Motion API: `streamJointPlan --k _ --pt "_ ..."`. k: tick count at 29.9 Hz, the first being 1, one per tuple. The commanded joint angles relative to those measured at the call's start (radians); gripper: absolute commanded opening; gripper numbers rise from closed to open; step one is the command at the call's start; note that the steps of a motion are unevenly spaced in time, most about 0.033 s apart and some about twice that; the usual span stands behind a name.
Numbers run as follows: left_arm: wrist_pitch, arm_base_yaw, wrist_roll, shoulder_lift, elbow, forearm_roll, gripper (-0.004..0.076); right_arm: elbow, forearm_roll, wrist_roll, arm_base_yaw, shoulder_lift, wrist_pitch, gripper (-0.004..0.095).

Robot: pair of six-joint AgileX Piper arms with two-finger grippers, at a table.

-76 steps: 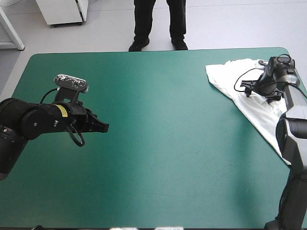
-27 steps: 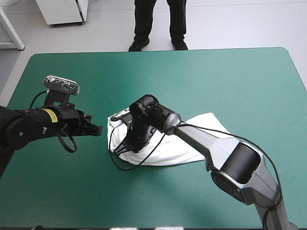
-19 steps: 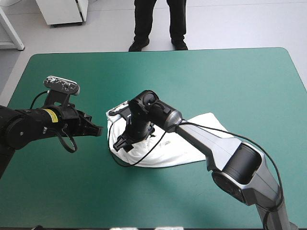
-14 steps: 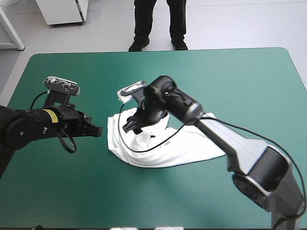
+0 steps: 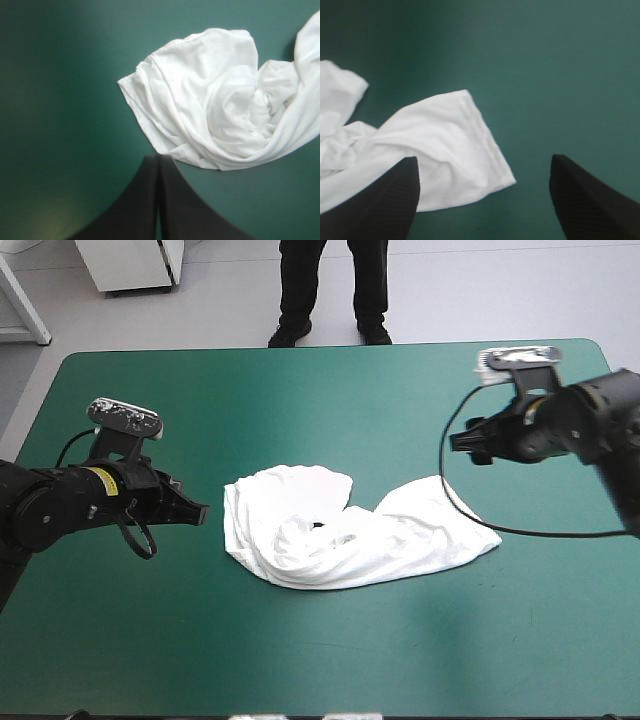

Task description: Fold the cloth

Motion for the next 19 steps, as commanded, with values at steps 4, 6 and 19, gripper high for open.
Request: streamJointPlan --k 4,6,19 --pt "-0.024 -0.005 -0.03 0.023 -0.032 0.101 0.0088 0.128 0.047 0.001 -0.177 -0.167 0.001 0.0674" --pt "-0.024 -0.004 -0.026 0.061 -0.032 0.136 0.0206 0.163 0.054 -0.007 -0.179 -0.182 0.001 0.0675" --pt "0.038 0.036 -0.046 0.466 -0.269 0.13 0.0502 0.188 0.081 -0.025 -0.179 -0.17 -0.002 0.0612"
